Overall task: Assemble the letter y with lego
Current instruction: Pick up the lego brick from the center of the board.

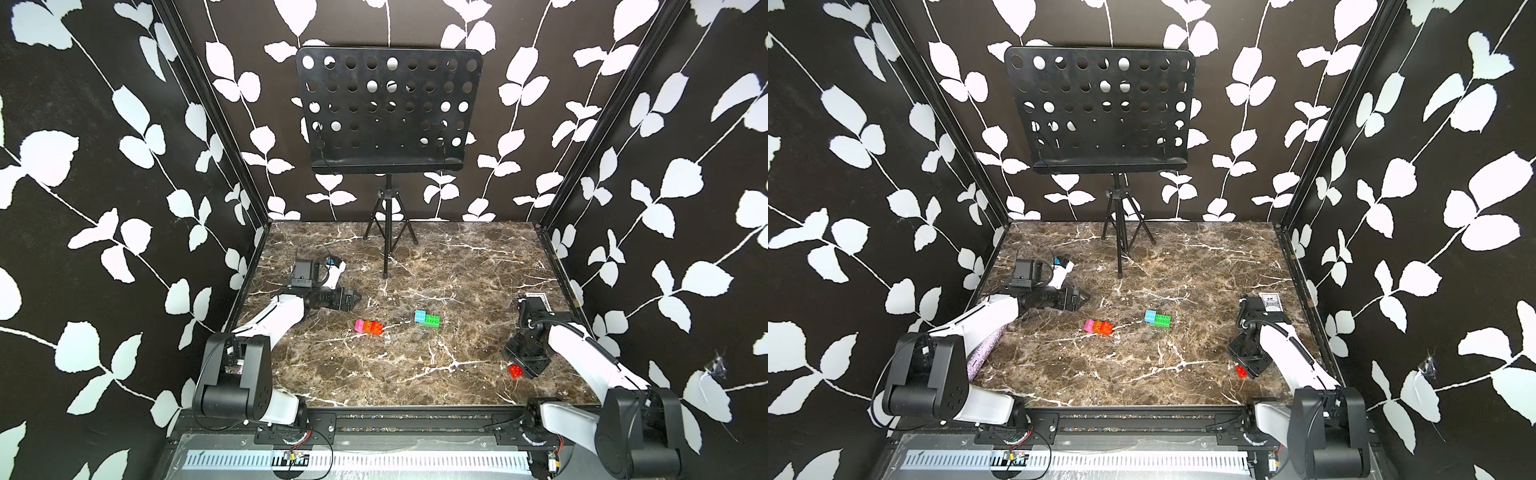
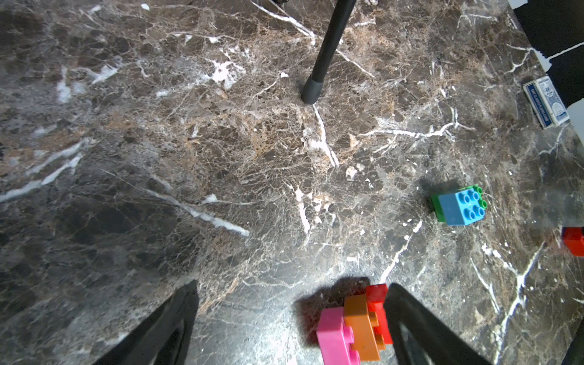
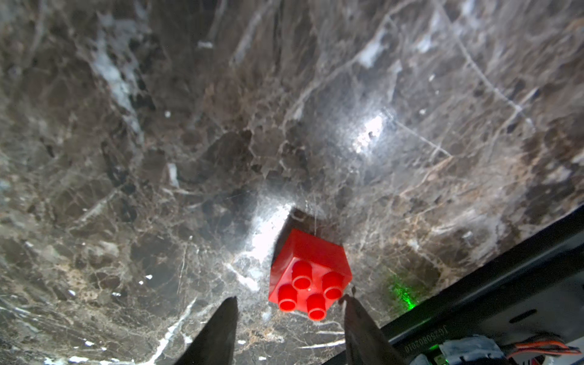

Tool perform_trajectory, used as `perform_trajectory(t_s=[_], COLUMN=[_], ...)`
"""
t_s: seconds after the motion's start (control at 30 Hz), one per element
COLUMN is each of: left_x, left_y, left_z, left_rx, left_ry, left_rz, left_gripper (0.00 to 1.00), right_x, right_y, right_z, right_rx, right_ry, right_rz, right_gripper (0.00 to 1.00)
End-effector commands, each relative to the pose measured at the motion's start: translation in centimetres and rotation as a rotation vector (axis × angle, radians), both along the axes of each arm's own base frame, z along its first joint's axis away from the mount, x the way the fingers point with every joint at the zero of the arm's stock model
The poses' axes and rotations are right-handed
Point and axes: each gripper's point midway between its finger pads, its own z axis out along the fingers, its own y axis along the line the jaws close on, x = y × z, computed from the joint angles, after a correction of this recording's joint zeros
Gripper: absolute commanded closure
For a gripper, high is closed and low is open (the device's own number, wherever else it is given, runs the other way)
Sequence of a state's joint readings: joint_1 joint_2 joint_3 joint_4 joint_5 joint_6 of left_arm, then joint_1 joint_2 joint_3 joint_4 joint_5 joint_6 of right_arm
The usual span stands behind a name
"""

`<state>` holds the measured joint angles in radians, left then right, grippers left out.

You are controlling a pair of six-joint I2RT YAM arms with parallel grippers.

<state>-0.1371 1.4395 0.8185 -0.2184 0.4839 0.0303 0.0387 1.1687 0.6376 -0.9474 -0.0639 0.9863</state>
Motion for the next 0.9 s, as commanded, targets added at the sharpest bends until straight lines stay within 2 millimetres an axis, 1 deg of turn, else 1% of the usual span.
perform_trajectory(t_s=[0.0, 0.13, 0.47, 0.67, 0.83, 0.87], left_x=[0.2, 0.1, 0.1, 0.1, 0.0, 0.1], left_y=[-0.5, -0.4, -0.4, -0.3, -0.3, -0.3], left_z=[0.9, 1.0, 1.0, 0.9, 0.8, 0.8], left_rx=[-0.019, -0.019, -0.013, -0.01, -0.01, -0.008], left_ry=[-0.011, -0.012, -0.017, -0.016, -0.013, -0.012], left_rz=[-0.012, -0.011, -0.012, -0.011, -0.011, -0.01], left_gripper=[0.06, 0.06, 0.06, 0.06, 0.07, 0.07], right_x=[-1.1, -1.1, -0.8, -1.0, -1.0, -0.9], right_y=[-0.5, -0.6, -0.9, -0.7, -0.6, -0.6], right_z=[-0.4, -0.9, -1.3, -1.8, -1.9, -1.9], right_rx=[-0.017, -0.014, -0.014, -0.001, 0.004, 0.005], right_ry=[0.038, 0.042, 0.045, 0.061, 0.063, 0.063], right_rz=[-0.017, -0.026, -0.026, -0.02, -0.016, -0.012], right_gripper=[0.46, 0.48, 0.61, 0.62, 0.63, 0.64])
